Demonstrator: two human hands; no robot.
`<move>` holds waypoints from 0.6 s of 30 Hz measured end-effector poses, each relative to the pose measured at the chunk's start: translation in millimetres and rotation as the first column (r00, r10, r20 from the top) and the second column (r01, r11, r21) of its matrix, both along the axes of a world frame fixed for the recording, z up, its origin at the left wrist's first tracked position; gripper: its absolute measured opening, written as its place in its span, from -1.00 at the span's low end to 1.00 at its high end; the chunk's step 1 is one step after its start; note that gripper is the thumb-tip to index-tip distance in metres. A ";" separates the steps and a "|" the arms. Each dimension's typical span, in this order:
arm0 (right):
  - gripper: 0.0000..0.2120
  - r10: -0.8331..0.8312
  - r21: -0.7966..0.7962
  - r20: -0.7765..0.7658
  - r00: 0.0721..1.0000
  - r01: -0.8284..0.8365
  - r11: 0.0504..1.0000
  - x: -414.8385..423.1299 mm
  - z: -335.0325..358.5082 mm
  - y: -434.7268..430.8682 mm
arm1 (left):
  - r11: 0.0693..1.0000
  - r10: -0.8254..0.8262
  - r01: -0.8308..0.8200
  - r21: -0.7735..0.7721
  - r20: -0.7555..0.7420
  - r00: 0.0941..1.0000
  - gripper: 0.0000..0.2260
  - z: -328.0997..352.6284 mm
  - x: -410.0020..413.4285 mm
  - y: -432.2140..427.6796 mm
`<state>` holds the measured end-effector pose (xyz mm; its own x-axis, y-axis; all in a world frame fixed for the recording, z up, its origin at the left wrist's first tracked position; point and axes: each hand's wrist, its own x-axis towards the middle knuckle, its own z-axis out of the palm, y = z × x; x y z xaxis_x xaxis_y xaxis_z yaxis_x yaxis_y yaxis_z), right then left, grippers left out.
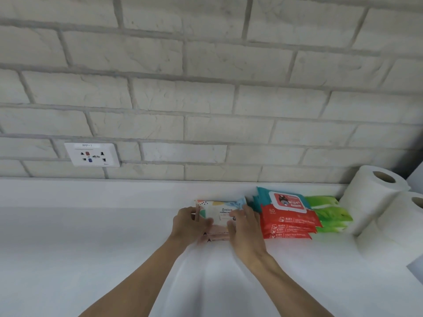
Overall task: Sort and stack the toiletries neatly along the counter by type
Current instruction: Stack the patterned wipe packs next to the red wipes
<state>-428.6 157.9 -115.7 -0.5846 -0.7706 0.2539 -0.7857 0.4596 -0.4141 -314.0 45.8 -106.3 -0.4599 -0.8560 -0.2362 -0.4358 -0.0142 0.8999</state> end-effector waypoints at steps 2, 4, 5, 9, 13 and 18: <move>-0.75 0.001 -0.002 -0.069 0.998 -0.001 1.000 0.5 -7.4 0.0 | 1.000 -0.009 0.009 -0.012 0.000 1.000 -0.89 0.2 -0.6 2.0; -0.78 0.005 0.013 -0.126 0.992 -0.004 1.000 0.3 -14.7 -0.1 | 0.999 -0.018 0.018 -0.027 0.012 1.000 -0.89 -0.5 -0.9 3.3; -0.77 0.026 0.004 -0.123 0.992 -0.026 1.000 0.1 -17.6 0.2 | 0.999 -0.020 0.021 -0.034 0.019 1.000 -0.86 -1.5 -1.0 3.5; -0.63 0.122 0.018 -0.006 0.993 -0.121 0.992 4.2 -23.4 2.6 | 0.999 -0.034 0.035 -0.042 0.011 0.999 -0.79 -5.6 -1.1 5.2; -0.58 0.122 0.037 0.059 0.991 -0.124 0.992 3.3 -24.5 5.7 | 0.992 -0.073 0.078 -0.102 0.052 0.996 -0.72 -8.3 -1.4 6.4; -0.57 0.124 0.069 0.061 0.990 -0.128 0.989 4.0 -23.0 7.2 | 0.988 -0.111 0.118 -0.096 0.075 0.991 -0.71 -14.0 -1.5 2.6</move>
